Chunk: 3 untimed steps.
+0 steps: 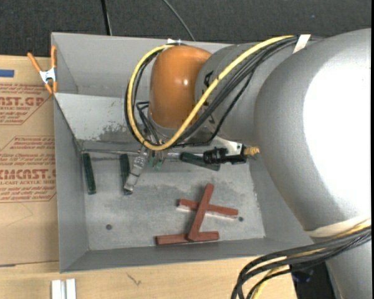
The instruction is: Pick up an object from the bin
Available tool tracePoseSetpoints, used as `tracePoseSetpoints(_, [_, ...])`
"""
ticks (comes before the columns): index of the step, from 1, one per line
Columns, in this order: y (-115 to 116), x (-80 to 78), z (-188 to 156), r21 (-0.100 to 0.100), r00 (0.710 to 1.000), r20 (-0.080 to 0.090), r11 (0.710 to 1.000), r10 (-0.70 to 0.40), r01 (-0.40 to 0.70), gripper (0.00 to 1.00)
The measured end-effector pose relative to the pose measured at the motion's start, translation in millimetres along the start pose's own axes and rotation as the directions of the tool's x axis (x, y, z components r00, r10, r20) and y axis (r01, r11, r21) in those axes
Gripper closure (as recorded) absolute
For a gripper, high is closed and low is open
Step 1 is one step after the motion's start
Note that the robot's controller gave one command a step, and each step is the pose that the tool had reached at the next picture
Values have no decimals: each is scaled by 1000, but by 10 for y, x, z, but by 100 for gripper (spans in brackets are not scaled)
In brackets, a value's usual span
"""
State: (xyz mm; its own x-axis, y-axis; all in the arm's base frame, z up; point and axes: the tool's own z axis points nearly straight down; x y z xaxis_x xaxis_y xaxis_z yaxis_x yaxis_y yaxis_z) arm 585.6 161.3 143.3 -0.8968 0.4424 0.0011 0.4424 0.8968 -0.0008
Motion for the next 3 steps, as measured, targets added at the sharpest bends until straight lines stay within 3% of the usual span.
tracePoseSetpoints(1, [0, -4, -7, -1, 1000, 1, 1000, -1, 1, 0])
tracePoseSetpoints(2, [-287, 227, 643, 0, 985, 0, 985, 171, -171, 100])
tracePoseSetpoints(3, [-287, 227, 642, -1, 985, -1, 985, 171, -171, 0])
